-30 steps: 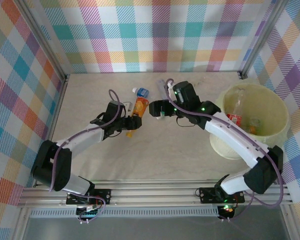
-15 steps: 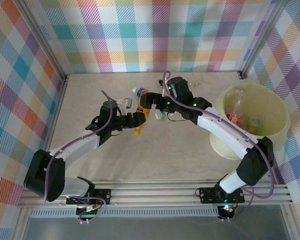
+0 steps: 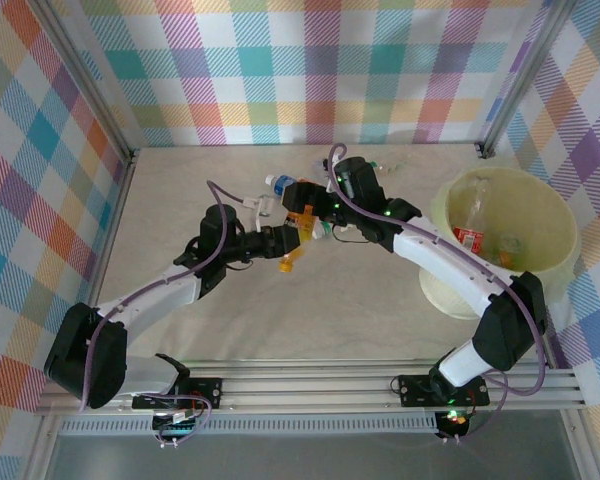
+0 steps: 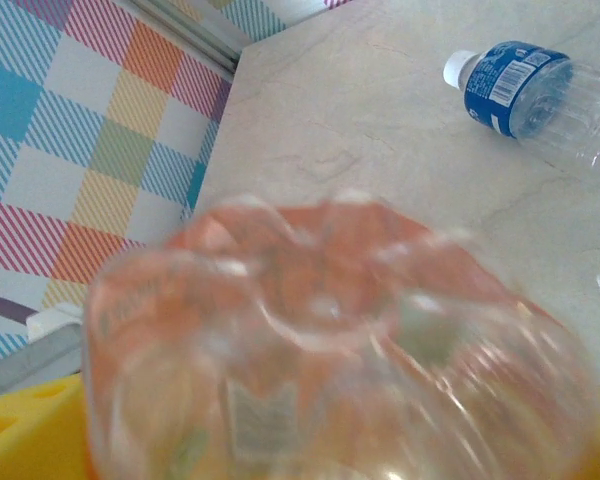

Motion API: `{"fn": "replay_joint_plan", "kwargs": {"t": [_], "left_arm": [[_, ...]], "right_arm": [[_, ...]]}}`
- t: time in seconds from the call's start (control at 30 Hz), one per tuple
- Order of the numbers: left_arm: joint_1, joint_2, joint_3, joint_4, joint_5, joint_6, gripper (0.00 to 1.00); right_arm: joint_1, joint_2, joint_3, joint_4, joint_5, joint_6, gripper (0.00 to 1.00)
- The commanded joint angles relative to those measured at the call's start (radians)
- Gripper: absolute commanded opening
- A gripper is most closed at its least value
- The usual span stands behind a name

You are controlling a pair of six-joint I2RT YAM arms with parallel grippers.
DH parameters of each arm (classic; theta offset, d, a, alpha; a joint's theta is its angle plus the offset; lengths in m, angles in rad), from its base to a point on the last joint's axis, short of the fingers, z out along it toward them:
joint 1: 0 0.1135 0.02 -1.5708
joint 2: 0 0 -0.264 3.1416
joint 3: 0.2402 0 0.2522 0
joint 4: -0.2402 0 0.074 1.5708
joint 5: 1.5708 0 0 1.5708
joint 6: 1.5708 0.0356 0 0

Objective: Put the plastic bottles in the bin

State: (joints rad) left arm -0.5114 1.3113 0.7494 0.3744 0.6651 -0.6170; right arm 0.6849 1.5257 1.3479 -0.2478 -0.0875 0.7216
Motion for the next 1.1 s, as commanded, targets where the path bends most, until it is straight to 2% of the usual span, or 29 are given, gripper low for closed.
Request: {"fn": "replay_joint_plan", "kwargs": {"t": [0.0, 0.07, 0.37, 0.5, 0.63, 0.8, 0.97, 1.07], "left_arm": [[-0.019, -0.004, 0.040, 0.054, 0.019, 0.011, 0.52], [-0.027, 0.000, 0.046, 0.054, 0.022, 0.019, 0.52], [-0.051, 0.034, 0.094, -0.011, 0.034, 0.068, 0.52], [-0.054, 0.037, 0.109, -0.035, 0.024, 0.083, 0.54], [-0.053, 0.043, 0.114, -0.044, 0.019, 0.087, 0.64], [-0.054, 0.043, 0.139, -0.078, 0.022, 0.071, 0.87], [-0.056, 0.015, 0.163, -0.083, 0.025, 0.061, 0.98], [-0.056, -0.007, 0.171, -0.083, 0.024, 0.056, 1.00]], "right_arm": [[-0.003, 0.022, 0.021, 0.039, -0.009, 0.042, 0.90], [-0.006, 0.024, 0.006, 0.057, -0.030, 0.046, 0.88], [-0.026, 0.021, -0.033, 0.093, -0.107, 0.047, 0.63], [-0.033, 0.010, -0.036, 0.075, -0.099, 0.028, 0.57], [-0.038, -0.012, -0.045, 0.074, -0.081, 0.012, 0.52], [-0.055, -0.055, -0.067, 0.072, -0.047, 0.014, 0.50], [-0.094, -0.127, -0.079, 0.043, 0.000, -0.028, 0.49], [-0.114, -0.182, -0.074, 0.002, 0.050, -0.104, 0.49]]}}
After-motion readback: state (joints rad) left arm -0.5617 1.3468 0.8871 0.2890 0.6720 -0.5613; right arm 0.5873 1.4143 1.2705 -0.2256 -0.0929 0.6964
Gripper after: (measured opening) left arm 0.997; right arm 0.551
